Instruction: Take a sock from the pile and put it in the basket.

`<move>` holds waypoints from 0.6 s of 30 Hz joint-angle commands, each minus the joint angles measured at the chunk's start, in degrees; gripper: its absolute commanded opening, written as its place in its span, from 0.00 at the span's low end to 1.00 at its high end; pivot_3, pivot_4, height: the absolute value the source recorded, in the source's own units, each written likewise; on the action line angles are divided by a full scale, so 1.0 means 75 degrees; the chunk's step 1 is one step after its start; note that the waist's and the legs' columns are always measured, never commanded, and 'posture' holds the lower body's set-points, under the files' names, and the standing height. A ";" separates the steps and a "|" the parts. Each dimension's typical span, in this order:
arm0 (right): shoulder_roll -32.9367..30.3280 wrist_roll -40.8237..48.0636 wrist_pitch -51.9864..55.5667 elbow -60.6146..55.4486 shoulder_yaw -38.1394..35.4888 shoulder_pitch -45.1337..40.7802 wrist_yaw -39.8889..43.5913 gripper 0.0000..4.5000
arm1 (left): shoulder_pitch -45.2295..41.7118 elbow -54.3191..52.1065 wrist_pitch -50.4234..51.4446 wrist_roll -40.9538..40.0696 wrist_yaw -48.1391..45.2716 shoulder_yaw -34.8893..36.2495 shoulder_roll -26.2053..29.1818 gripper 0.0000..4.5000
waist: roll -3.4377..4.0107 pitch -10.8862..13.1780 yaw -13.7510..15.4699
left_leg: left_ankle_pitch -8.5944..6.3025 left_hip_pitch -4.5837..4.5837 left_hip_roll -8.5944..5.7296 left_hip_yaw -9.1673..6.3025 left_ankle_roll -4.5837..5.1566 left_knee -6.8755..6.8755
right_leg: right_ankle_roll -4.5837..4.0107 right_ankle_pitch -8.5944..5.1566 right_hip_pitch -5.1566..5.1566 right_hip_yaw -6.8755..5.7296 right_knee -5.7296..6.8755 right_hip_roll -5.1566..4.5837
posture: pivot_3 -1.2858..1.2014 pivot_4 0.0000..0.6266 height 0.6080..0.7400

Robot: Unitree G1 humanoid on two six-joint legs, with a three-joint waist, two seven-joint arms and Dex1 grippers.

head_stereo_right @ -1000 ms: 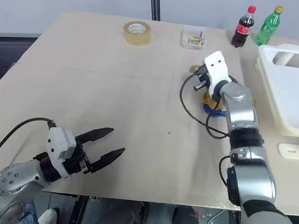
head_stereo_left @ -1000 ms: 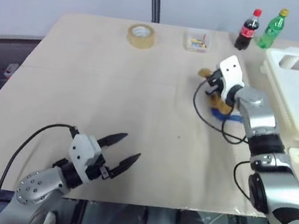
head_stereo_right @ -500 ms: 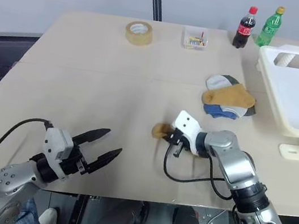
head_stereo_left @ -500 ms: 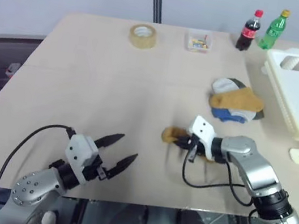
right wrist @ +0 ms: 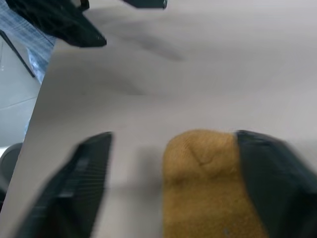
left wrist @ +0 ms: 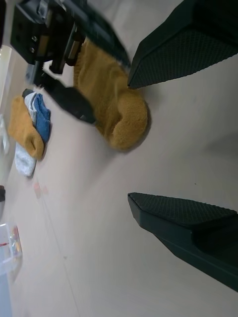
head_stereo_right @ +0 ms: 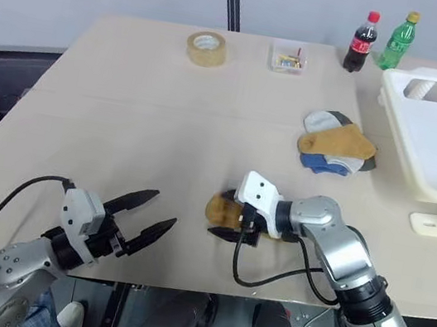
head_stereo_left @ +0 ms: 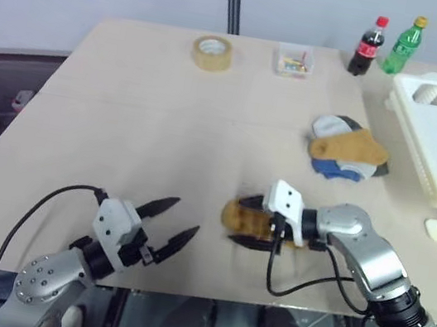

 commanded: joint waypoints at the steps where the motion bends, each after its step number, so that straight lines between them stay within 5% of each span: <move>1: -0.0654 0.0178 -0.0190 -0.0058 -0.0765 -0.0053 0.0222 0.98 | 0.0060 -0.0177 -0.0110 -0.0038 -0.0019 0.0075 0.0024 0.80 | -0.0003 0.0002 0.0034 | 0.0000 -0.0001 -0.0001 -0.0001 0.0001 0.0000 | 0.0000 0.0000 0.0000 -0.0001 0.0000 -0.0001 | 0.52 0.24 0.99; 14: -0.2677 -0.0505 -0.2282 0.1922 -0.1316 0.0632 0.1192 0.98 | 0.0091 -0.0120 -0.0145 -0.0025 -0.0063 0.0124 0.0058 0.80 | -0.0010 0.0003 0.0016 | -0.0009 0.0005 0.0004 0.0004 0.0015 0.0002 | 0.0000 0.0000 0.0017 -0.0002 -0.0004 -0.0001 | 0.52 0.24 0.99; 18: -0.2517 -0.0647 -0.2608 0.2156 -0.1139 0.0617 0.1188 0.69 | 0.0078 -0.0091 -0.0155 0.0010 -0.0094 0.0070 0.0065 0.80 | -0.0014 0.0001 0.0020 | -0.0013 0.0010 0.0006 0.0004 0.0023 0.0007 | 0.0000 0.0000 0.0025 -0.0002 -0.0003 -0.0001 | 0.52 0.24 0.99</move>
